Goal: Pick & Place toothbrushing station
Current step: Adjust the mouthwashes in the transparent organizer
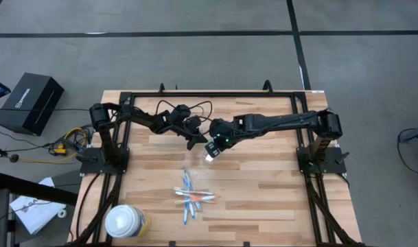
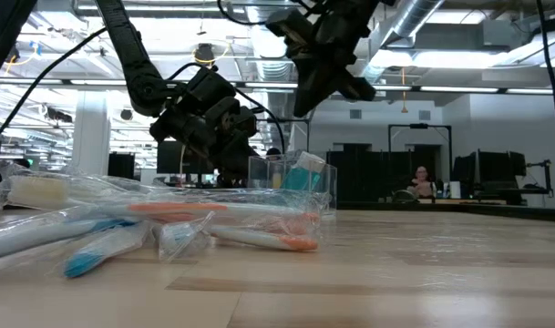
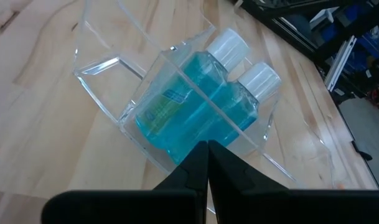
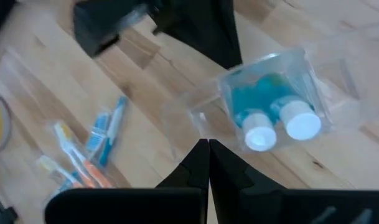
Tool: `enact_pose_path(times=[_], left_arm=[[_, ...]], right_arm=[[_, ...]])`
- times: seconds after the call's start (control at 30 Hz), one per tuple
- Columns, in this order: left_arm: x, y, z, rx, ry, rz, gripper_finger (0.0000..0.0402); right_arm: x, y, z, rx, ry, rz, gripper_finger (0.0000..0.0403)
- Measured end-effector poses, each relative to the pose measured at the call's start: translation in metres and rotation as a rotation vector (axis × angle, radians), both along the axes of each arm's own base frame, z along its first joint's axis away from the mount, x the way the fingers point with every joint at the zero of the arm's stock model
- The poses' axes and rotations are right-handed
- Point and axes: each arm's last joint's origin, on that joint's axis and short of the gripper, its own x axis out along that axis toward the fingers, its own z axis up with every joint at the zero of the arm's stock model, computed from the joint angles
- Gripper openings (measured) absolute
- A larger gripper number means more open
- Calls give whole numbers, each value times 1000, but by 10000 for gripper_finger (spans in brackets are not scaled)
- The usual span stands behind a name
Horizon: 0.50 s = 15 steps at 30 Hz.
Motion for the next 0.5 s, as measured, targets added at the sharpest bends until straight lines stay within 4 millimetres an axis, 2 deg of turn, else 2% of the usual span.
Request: enact_pose_path(times=[0.2, 0.33, 0.5], left_arm=[[0, 0, 0, 2, -4, 0, 1], [0, 0, 1, 3, -7, 0, 1], [0, 0, 1, 3, -8, 0, 1]], right_arm=[[-3, -2, -1, -3, 29, 4, 0], [1, -2, -12, 1, 67, 10, 0], [5, -3, -17, -1, 66, 13, 0]])
